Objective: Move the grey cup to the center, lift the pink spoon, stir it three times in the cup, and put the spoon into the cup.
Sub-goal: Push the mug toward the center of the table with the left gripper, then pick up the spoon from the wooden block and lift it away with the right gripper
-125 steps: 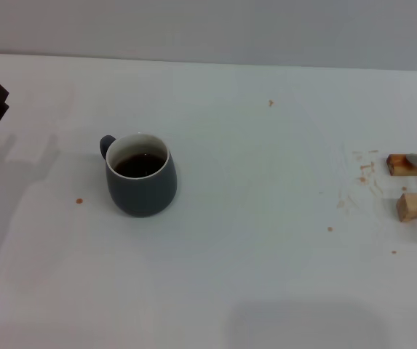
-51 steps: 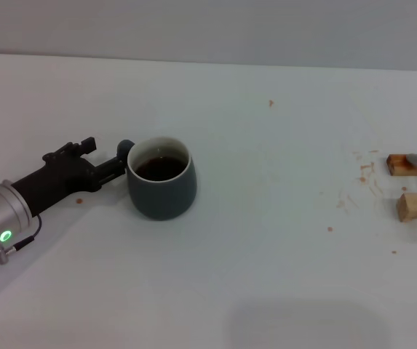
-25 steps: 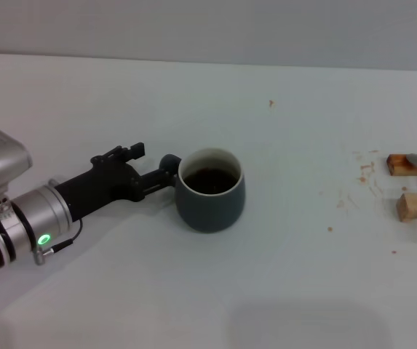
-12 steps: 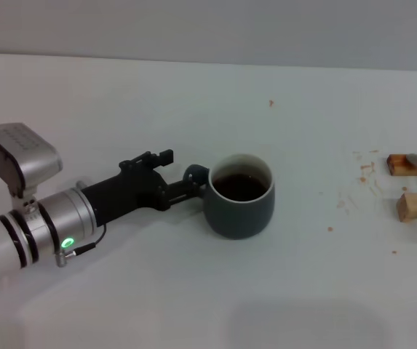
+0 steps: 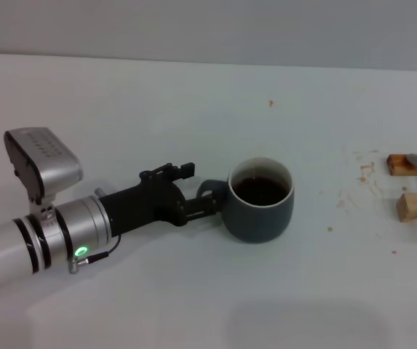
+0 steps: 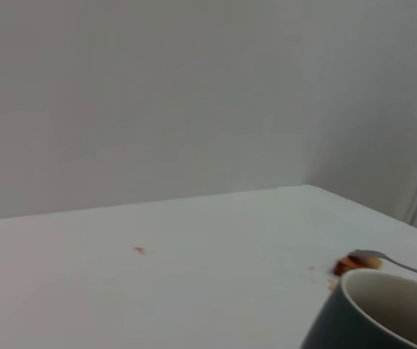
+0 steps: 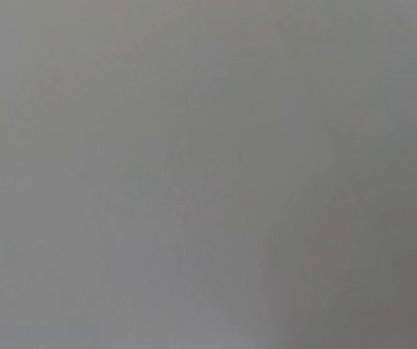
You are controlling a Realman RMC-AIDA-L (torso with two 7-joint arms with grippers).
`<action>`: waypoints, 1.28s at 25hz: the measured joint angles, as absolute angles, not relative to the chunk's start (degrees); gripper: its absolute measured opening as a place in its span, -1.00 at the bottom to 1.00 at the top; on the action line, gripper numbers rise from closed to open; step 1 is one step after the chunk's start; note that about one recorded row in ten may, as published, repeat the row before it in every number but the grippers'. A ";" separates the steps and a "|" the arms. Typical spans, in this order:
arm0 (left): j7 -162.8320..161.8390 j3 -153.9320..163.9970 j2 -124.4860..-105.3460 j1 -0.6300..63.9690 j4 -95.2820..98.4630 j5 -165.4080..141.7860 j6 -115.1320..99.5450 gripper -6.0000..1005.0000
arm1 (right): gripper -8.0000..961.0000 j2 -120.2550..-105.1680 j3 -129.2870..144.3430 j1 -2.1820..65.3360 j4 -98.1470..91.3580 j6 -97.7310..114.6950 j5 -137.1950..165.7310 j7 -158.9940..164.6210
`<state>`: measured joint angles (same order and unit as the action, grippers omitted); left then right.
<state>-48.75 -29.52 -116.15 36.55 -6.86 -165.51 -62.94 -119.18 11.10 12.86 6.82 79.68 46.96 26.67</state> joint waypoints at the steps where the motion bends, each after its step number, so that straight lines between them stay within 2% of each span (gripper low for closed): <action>1: -48.78 -29.25 -116.21 36.64 -6.77 -165.50 -63.04 0.65 | -0.02 -119.18 11.14 12.86 6.82 79.68 46.96 26.66; 17: -49.47 -26.98 -115.78 37.00 -3.16 -165.49 -72.45 0.65 | -0.02 -119.18 11.22 12.82 6.76 79.51 48.59 26.67; 21: -50.33 -27.16 -114.93 36.90 0.43 -165.42 -78.81 0.65 | -0.02 -119.18 11.25 12.48 6.76 79.66 49.94 26.66; 27: -51.99 -30.17 -112.51 35.99 2.24 -165.10 -84.48 0.65 | -0.02 -119.38 11.24 10.89 8.65 84.08 52.48 23.16; 32: -52.62 -31.20 -111.88 36.25 2.27 -165.10 -84.47 0.65 | -0.02 -119.41 11.26 10.29 13.56 87.75 56.17 16.92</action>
<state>-52.62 -31.20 -111.88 36.25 2.27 -165.10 -84.47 -119.41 11.26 10.29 13.56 87.75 56.18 16.93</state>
